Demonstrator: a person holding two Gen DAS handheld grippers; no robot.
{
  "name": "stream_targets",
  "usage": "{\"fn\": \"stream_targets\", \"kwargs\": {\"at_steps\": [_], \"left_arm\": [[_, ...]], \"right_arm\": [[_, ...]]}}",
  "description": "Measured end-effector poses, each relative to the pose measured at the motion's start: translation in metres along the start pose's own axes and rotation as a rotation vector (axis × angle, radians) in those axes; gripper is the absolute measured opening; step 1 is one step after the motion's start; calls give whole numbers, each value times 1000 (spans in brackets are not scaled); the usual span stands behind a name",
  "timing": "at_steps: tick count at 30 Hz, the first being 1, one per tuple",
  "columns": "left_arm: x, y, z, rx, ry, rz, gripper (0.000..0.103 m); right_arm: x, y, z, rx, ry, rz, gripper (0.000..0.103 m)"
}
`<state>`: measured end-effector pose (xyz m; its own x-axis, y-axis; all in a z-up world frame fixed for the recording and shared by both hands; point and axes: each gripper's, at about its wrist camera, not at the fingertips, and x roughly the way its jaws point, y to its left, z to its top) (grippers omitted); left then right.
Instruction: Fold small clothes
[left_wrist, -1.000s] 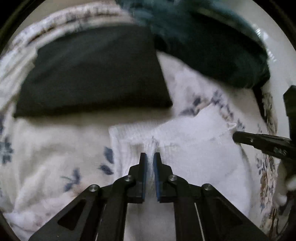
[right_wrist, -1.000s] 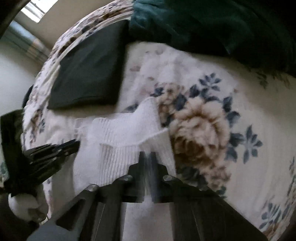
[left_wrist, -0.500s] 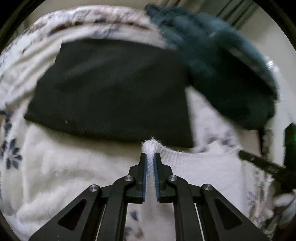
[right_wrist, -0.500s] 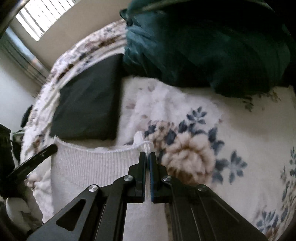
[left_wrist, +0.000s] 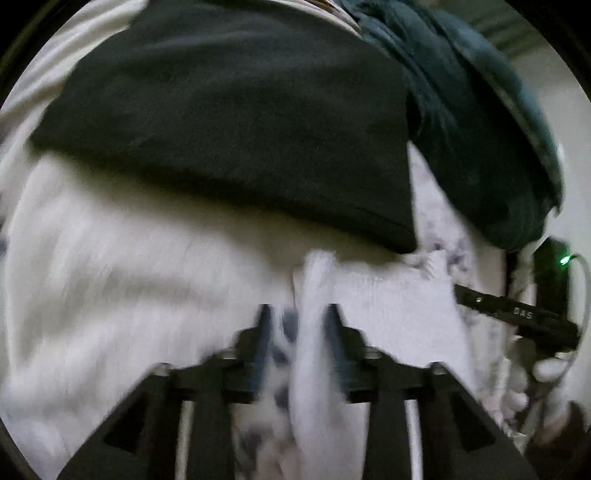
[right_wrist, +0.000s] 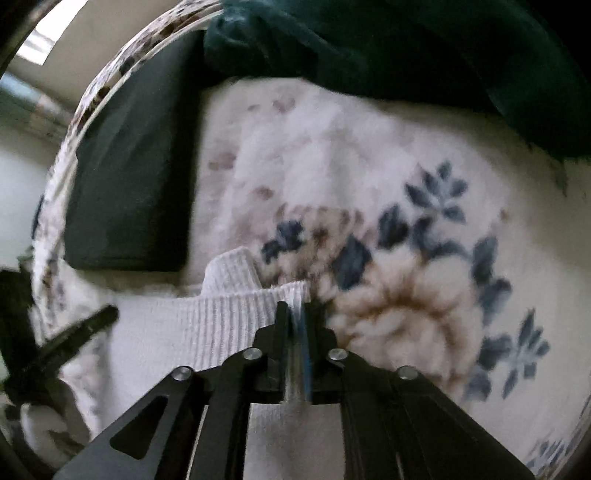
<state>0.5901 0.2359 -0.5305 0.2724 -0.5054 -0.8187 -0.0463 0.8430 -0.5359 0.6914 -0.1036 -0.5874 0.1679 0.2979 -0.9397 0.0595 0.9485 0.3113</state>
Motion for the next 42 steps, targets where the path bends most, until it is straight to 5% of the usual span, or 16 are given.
{"fn": "stream_targets", "kwargs": {"at_steps": [2, 3, 6, 10, 12, 15, 18, 22, 24, 27, 30, 35, 37, 41, 42], "left_arm": [[-31, 6, -26, -48, -41, -83, 39], [-41, 8, -39, -63, -54, -104, 43], [-74, 15, -112, -170, -73, -196, 50], [-82, 9, -173, -291, -45, -280, 50], [-81, -3, -186, -248, -43, -237, 50], [-60, 0, -202, -164, -17, -10, 54], [-50, 32, -216, -277, 15, -58, 59], [-75, 25, -209, -244, -5, -111, 61], [-81, 23, -196, -240, -48, -178, 71], [-58, 34, -165, -294, -66, -296, 72], [-15, 32, -136, -296, 11, -386, 72], [7, 8, -120, -187, 53, -364, 69], [-1, 3, -120, -155, 13, -374, 31], [-19, 4, -128, -168, -54, -411, 20], [-22, 2, -126, -163, -65, -419, 19]], "right_arm": [[-17, -10, -5, 34, 13, 80, 41], [-30, -18, -13, 54, 6, 129, 46], [-69, -40, -50, 87, -24, 219, 48], [-87, -68, -137, 165, 43, 293, 51], [-80, -72, -177, 209, 84, 318, 51], [-61, -70, -222, 224, 117, 339, 51], [-35, -67, -251, 199, 128, 239, 52], [-18, -71, -260, 227, 149, 251, 56], [-31, -73, -253, 223, 111, 300, 59], [-38, -84, -237, 248, 64, 387, 67], [-13, -100, -221, 316, 78, 522, 76], [38, -107, -196, 351, 149, 724, 81], [41, -104, -195, 337, 156, 743, 80], [40, -92, -199, 330, 142, 749, 43], [37, -90, -200, 332, 128, 742, 41]]}}
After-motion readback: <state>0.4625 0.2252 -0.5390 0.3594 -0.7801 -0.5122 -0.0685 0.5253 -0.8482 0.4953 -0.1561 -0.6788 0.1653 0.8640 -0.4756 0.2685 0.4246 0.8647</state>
